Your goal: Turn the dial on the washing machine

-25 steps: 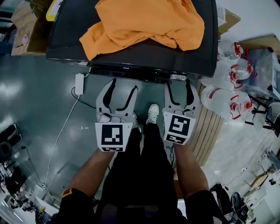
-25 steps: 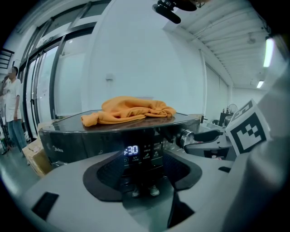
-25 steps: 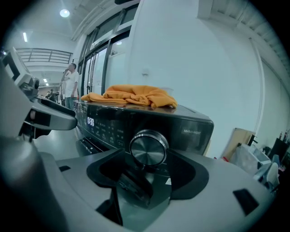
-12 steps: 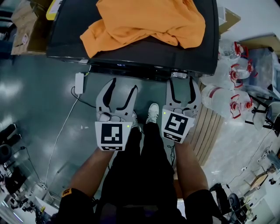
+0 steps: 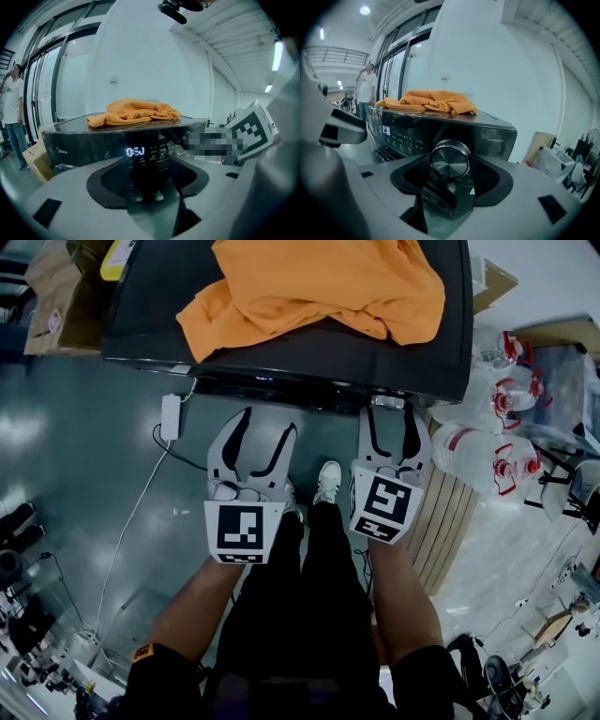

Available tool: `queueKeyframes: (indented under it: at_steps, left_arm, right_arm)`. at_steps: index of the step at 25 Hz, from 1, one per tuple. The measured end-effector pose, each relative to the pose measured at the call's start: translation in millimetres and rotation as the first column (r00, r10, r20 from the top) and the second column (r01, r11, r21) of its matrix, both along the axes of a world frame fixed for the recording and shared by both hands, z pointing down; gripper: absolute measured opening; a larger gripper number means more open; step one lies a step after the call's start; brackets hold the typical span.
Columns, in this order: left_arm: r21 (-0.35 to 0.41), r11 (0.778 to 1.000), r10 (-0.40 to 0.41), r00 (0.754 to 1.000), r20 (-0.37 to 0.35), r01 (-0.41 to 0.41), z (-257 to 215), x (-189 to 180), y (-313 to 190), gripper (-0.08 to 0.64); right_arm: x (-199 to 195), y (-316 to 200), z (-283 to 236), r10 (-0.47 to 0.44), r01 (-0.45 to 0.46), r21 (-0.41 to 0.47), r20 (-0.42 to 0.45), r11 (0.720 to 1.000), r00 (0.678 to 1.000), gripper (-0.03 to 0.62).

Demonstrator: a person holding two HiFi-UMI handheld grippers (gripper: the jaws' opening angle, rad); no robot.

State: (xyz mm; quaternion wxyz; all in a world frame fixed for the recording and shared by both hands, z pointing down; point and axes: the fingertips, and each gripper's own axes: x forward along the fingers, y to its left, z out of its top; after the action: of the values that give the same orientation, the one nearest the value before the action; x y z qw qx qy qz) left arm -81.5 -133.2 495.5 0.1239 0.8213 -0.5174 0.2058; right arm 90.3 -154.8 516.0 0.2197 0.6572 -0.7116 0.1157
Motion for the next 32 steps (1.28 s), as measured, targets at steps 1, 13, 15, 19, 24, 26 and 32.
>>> queueKeyframes:
  at_steps: [1,13,15,19,24,26,32]
  left_arm:
    - [-0.001,1.0,-0.002,1.0,-0.001,0.001,0.3,-1.0,-0.1,0.255]
    - [0.003,1.0,0.002,1.0,-0.02,-0.002,-2.2,-2.5,2.2,0.255]
    - [0.01,1.0,0.004,1.0,-0.021,-0.004,-3.8,-1.3,1.6,0.255]
    - [0.001,1.0,0.008,1.0,-0.019,-0.008,-4.6,1.5,2.6,0.255]
    - [-0.001,1.0,0.01,1.0,-0.019,-0.01,-4.5,3.4,3.2,0.255]
    - [0.008,1.0,0.01,1.0,-0.021,-0.01,-4.9,3.4,2.4,0.255]
    - [0.005,1.0,0.003,1.0,-0.023,-0.003,-2.7,0.4,2.2,0.255]
  right_arm:
    - [1.4,-0.2,0.6,0.014,-0.014,0.0,0.055,1.0,0.998,0.281]
    - [6.8,2.1,1.8,0.038,-0.041,0.003,0.315,0.999,0.948,0.29]
    - [5.3,4.2,-0.5,0.013,-0.015,0.012,0.16,1.0,0.987,0.301]
    - [-2.1,4.1,-4.9,-0.049,0.051,0.01,-0.132,0.999,0.99,0.301]
    - [-5.2,1.4,-1.1,-0.082,0.084,-0.003,-0.251,0.996,0.964,0.29]
    - [-4.5,1.1,-0.3,-0.071,0.071,-0.004,-0.212,0.997,0.975,0.279]
    - [3.9,0.9,1.0,0.005,-0.006,0.005,0.182,1.0,0.983,0.278]
